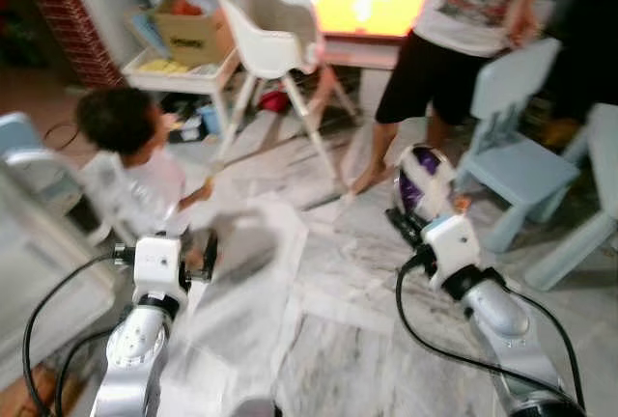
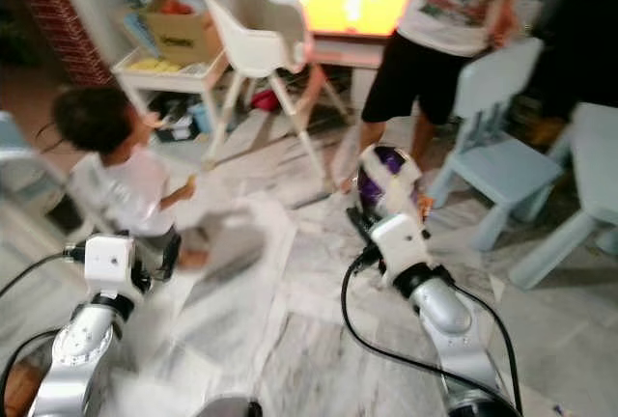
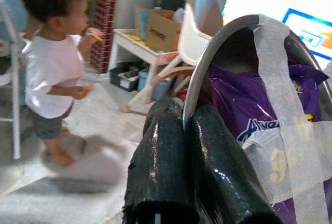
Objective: Restocking fridge
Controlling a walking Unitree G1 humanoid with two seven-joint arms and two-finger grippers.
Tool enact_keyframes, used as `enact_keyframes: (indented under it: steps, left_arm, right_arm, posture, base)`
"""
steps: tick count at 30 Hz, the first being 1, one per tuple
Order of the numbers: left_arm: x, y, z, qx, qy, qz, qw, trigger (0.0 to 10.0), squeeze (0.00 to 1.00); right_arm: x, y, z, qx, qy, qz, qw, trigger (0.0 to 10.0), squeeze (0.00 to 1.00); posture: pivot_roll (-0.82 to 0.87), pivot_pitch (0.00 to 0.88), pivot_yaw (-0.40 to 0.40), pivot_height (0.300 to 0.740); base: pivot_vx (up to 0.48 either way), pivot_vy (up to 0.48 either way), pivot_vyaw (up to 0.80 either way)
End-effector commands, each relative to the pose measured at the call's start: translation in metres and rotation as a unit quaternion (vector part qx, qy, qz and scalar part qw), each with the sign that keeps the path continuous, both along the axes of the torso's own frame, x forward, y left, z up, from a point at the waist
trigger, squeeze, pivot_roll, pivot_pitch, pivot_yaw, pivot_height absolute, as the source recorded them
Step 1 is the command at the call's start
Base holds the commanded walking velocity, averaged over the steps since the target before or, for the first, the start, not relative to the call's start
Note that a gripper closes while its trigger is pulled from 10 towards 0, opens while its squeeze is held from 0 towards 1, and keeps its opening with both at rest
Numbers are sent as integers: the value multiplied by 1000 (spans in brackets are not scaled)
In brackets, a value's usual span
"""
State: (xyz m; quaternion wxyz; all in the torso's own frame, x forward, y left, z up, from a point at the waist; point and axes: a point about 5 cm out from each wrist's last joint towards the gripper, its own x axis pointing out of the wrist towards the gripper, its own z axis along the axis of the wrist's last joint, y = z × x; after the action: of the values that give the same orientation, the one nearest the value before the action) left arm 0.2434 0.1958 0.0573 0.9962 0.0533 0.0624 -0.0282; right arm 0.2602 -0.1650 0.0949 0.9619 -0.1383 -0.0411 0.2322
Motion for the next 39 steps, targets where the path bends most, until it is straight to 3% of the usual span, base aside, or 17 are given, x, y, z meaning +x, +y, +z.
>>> enact_keyframes:
  steps: [1,8,13,19,25,33,39]
  left_arm:
    - [0,3,0,6,9,4,1000,10000,0]
    - [-1,4,-1,60,27,-102,993,10000,0]
    - [-11,-1,-5,71,35,-139,987,10000,0]
    - [-8,-4,-3,5,16,-44,999,10000,0]
    - [-8,-2,3,-13,-7,18,1000,10000,0]
    - [-10,-5,6,-16,-11,22,1000,10000,0]
    - [-13,-5,5,-17,-5,25,1000,10000,0]
  right_arm:
    - [3,11,8,5,-20,21,1000,10000,0]
    - [7,13,7,-2,-17,27,999,10000,0]
    - [8,7,2,15,-2,3,1000,10000,0]
    - [13,9,10,19,-20,-2,1000,10000,0]
    - [15,18,11,27,-20,25,999,10000,0]
    - [18,27,16,27,-23,59,998,10000,0]
    - [10,29,12,27,-14,75,997,10000,0]
  posture:
    - [27,0,25,740]
    - [37,0,-26,740]
    - [33,0,-26,740]
    - [26,0,-17,740]
    - [55,0,-32,740]
    - [62,0,-24,740]
    - [61,0,-19,740]
  base:
    - [0,0,775]
    - [0,0,775]
    - [0,0,775]
    - [0,0,775]
    - [0,0,775]
    - [0,0,775]
    - [0,0,775]
